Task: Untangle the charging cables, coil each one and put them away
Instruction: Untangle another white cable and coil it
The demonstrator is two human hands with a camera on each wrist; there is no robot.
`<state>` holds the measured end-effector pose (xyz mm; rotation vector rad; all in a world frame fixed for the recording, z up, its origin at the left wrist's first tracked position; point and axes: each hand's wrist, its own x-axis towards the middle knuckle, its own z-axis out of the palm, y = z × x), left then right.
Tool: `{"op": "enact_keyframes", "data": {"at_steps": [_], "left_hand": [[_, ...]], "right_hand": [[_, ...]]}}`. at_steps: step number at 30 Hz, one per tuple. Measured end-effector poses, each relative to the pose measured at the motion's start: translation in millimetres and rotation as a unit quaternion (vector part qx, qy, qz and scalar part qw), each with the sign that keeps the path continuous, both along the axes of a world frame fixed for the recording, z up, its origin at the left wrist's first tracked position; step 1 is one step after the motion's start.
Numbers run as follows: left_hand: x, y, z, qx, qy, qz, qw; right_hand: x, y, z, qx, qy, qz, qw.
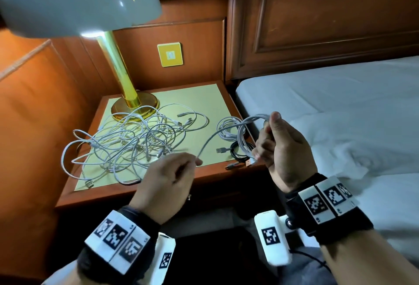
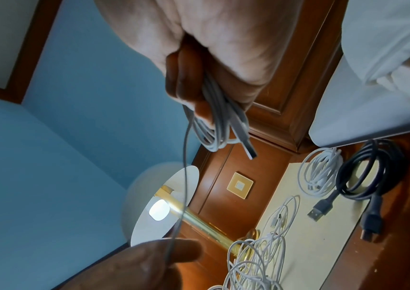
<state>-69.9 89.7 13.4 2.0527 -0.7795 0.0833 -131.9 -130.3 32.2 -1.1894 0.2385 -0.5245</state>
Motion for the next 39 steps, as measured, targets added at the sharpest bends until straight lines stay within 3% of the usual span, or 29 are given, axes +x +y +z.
{"op": "enact_keyframes", "data": {"at_steps": [3, 6, 10, 14, 18, 23, 28, 34, 39], "left_hand": [[-9, -6, -5, 0.186, -0.052, -0.062, 0.979], [-21, -13, -2, 0.244, -0.026, -0.171, 0.954], [-30, -19, 11, 0.123, -0.008, -0.244, 0.962], [-21, -16, 11, -0.008, -0.009, -0.178, 0.984], [-9, -10, 6, -0.095, 0.024, -0.094, 0.991], [-2, -11, -2, -0.079, -0.017, -0.05, 0.995], [10, -7, -8, -0.028, -0.048, -0.053, 0.997], [0, -12, -8, -0.039, 0.068, -0.091, 0.993], [-2, -17, -9, -0.001, 0.063, -0.092, 0.994]], "right_hand": [[-2, 3, -4, -0.03, -0.001, 0.042, 0.999], [-3, 5, -10, -0.163, 0.002, 0.063, 0.985], [-6, 12, -16, -0.285, 0.035, 0.09, 0.954], [-7, 16, -16, -0.328, 0.117, 0.153, 0.925], [-6, 18, -16, -0.263, 0.141, 0.253, 0.92], [-6, 28, -12, -0.107, 0.127, 0.319, 0.933], [-7, 25, -12, -0.082, 0.103, 0.335, 0.933], [-3, 24, -12, 0.045, 0.085, 0.331, 0.939], [-1, 25, -12, 0.086, 0.095, 0.289, 0.949]]}}
